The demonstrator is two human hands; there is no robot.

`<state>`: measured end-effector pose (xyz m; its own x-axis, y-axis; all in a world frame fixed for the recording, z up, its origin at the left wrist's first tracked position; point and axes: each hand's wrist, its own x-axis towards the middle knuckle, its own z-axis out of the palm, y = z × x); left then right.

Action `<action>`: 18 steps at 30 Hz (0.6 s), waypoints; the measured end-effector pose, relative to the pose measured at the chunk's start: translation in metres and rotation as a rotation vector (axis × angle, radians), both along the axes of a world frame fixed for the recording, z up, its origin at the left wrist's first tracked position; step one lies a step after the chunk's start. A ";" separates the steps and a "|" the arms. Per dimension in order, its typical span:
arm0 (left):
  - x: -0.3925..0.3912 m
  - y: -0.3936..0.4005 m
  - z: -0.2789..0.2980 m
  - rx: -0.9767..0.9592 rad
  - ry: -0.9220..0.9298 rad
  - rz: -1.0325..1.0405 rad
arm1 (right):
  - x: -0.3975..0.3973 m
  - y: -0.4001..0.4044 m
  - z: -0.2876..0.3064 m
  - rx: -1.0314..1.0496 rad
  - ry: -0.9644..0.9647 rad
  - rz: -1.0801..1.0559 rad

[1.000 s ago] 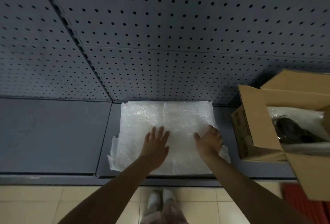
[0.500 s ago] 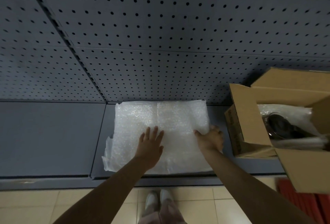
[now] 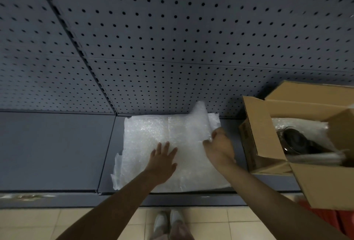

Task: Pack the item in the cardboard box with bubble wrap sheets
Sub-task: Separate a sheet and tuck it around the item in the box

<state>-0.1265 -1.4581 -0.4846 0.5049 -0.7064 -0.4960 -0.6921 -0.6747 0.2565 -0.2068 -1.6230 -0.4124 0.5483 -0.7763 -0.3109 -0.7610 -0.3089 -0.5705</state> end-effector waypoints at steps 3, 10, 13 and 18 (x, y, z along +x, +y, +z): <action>-0.008 -0.001 0.003 -0.053 0.046 0.009 | 0.019 0.024 0.021 0.035 -0.027 0.090; 0.008 0.028 -0.005 -0.442 0.164 0.360 | 0.046 0.086 0.029 0.074 0.032 0.289; 0.026 0.057 0.002 -0.517 0.158 0.676 | 0.050 0.108 0.016 0.125 0.053 0.340; 0.042 0.084 0.025 -0.770 0.623 1.040 | 0.059 0.130 0.002 0.137 0.068 0.379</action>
<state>-0.0841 -1.3742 -0.4594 0.7959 -0.3475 -0.4957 0.3795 -0.3516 0.8558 -0.1474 -1.4927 -0.4107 0.7623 -0.4723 -0.4426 -0.6452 -0.4997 -0.5780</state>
